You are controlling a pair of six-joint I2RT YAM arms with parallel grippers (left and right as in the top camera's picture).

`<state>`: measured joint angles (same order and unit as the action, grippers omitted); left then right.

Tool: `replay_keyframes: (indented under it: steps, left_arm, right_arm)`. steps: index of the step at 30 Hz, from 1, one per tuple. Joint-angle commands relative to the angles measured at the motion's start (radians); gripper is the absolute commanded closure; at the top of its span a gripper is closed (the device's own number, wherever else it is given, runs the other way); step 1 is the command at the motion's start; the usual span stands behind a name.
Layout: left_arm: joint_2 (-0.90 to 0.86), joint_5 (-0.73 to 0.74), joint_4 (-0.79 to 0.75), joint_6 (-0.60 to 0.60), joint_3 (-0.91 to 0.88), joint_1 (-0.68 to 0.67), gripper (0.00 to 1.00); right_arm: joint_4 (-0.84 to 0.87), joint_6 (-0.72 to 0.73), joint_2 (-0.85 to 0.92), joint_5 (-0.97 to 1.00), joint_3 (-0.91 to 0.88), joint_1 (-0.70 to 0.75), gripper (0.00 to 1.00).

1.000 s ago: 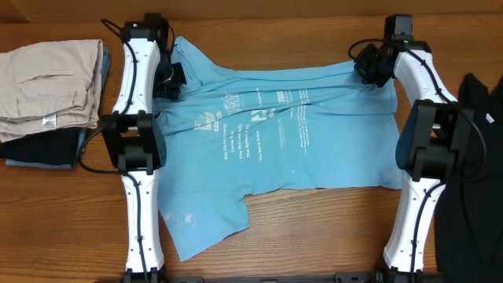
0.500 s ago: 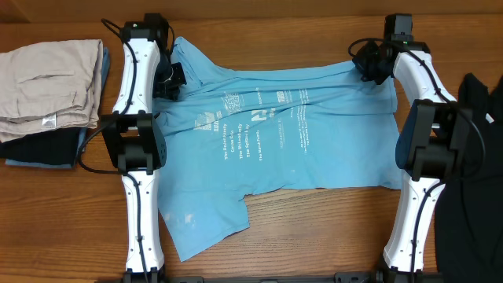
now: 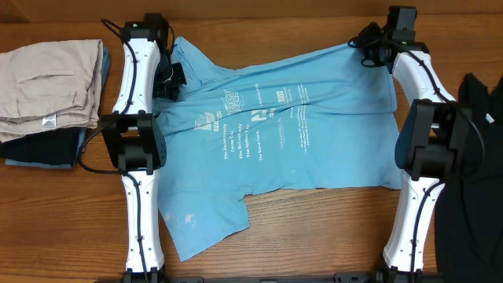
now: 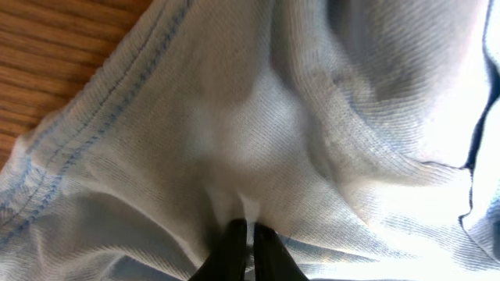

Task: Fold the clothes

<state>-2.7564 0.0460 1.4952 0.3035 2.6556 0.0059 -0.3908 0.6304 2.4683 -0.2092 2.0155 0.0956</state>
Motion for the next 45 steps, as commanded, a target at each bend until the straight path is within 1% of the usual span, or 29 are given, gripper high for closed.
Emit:
replay_keyframes:
  steps: [1,4,5,6,7,8,9,10,12,13,14,15,16,17,18,20,21,22,23,24,25,27,30,31,33,34,36,39,45]
  left_arm:
    - [-0.039,-0.080,-0.008,-0.020,-0.035,0.013,0.91]
    - [-0.039,-0.080,-0.007,-0.039,-0.035,0.013,0.91]
    - [-0.039,-0.080,-0.005,-0.046,-0.035,0.013,0.91]
    - [-0.039,-0.084,-0.004,-0.053,-0.035,0.013,0.92]
    - [-0.039,-0.086,-0.005,-0.057,-0.035,0.013,0.93]
    - [-0.039,-0.088,-0.005,-0.057,-0.035,0.013,0.95]
    - [-0.039,-0.087,-0.006,-0.057,-0.035,0.012,0.96]
    - [-0.039,-0.087,-0.008,-0.057,-0.031,0.012,0.96]
    - [-0.038,-0.090,-0.004,-0.057,0.006,0.015,0.96]
    - [-0.034,-0.090,0.007,-0.057,0.053,0.016,0.94]
    - [-0.029,-0.090,0.024,-0.056,0.104,0.016,0.89]
    - [-0.024,-0.085,0.050,-0.056,0.173,0.016,0.80]
    - [-0.024,-0.072,0.072,-0.056,0.245,0.013,0.73]
    - [-0.024,-0.071,0.088,-0.049,0.296,0.008,0.70]
    - [-0.024,-0.070,0.096,-0.034,0.318,0.008,0.68]
    - [-0.024,0.037,0.111,-0.026,0.351,0.026,0.68]
    - [-0.024,0.074,0.111,-0.026,0.351,0.035,0.68]
    - [-0.024,0.099,0.110,-0.026,0.351,0.047,0.68]
    - [-0.024,0.123,0.110,-0.024,0.351,0.062,0.68]
    - [-0.024,0.148,0.113,-0.014,0.351,0.080,0.68]
    - [-0.024,0.171,0.116,-0.011,0.351,0.096,0.65]
    - [-0.024,0.192,0.117,-0.006,0.351,0.137,0.44]
    - [-0.024,0.192,0.128,0.000,0.351,0.173,0.38]
    - [-0.024,0.192,0.135,0.000,0.351,0.180,0.30]
    - [-0.024,0.190,0.142,0.000,0.351,0.183,0.00]
    - [-0.024,0.190,0.142,0.000,0.351,0.183,0.00]
    - [-0.024,0.190,0.142,0.000,0.351,0.183,0.00]
    - [-0.024,0.190,0.142,0.000,0.351,0.183,0.00]
    - [-0.024,0.190,0.142,0.000,0.351,0.182,0.00]
  right_arm:
    - [0.069,0.003,0.067,0.037,0.001,-0.007,0.95]
    - [0.159,-0.011,0.122,0.037,0.001,-0.008,0.83]
    - [0.177,-0.026,0.125,0.036,0.001,-0.008,0.80]
    - [0.207,-0.060,0.126,0.035,0.001,-0.008,0.75]
    - [0.245,-0.082,0.125,0.027,0.001,-0.008,0.64]
    - [0.285,-0.136,0.124,-0.023,0.002,-0.008,0.56]
    - [0.301,-0.178,0.119,-0.077,0.008,-0.007,0.42]
    - [0.300,-0.199,0.110,-0.104,0.016,-0.004,0.36]
    - [0.301,-0.216,0.064,-0.127,0.023,0.002,0.32]
    - [0.295,-0.222,0.032,-0.129,0.023,0.002,0.32]
    - [0.267,-0.246,-0.008,-0.148,0.023,0.002,0.31]
    - [0.212,-0.250,-0.049,-0.163,0.023,0.002,0.31]
    - [0.157,-0.297,-0.082,-0.196,0.023,-0.003,0.31]
    - [0.094,-0.363,-0.109,-0.220,0.023,-0.013,0.32]
    - [0.058,-0.412,-0.119,-0.223,0.023,-0.024,0.33]
    - [-0.080,-0.653,-0.131,-0.222,0.022,-0.110,0.34]
    - [-0.098,-0.717,-0.130,-0.217,0.020,-0.144,0.35]
    - [-0.108,-0.781,-0.130,-0.215,0.019,-0.182,0.38]
    - [-0.108,-0.872,-0.130,-0.214,0.019,-0.234,0.46]
    - [-0.095,-0.923,-0.130,-0.210,0.019,-0.280,0.51]
    - [-0.076,-0.941,-0.130,-0.211,0.019,-0.318,0.55]
    - [-0.025,-0.949,-0.124,-0.176,0.019,-0.399,0.62]
    - [0.048,-0.954,-0.095,-0.113,0.019,-0.487,0.64]
    - [0.087,-0.980,-0.068,-0.113,0.016,-0.518,0.64]
    - [0.128,-1.006,-0.032,-0.113,0.014,-0.549,0.62]
    - [0.163,-1.006,0.004,-0.114,0.014,-0.569,0.57]
    - [0.196,-1.011,0.043,-0.121,0.014,-0.589,0.56]
    - [0.201,-1.084,0.067,-0.158,0.014,-0.620,0.56]
    - [0.206,-1.085,0.077,-0.159,0.014,-0.641,0.55]
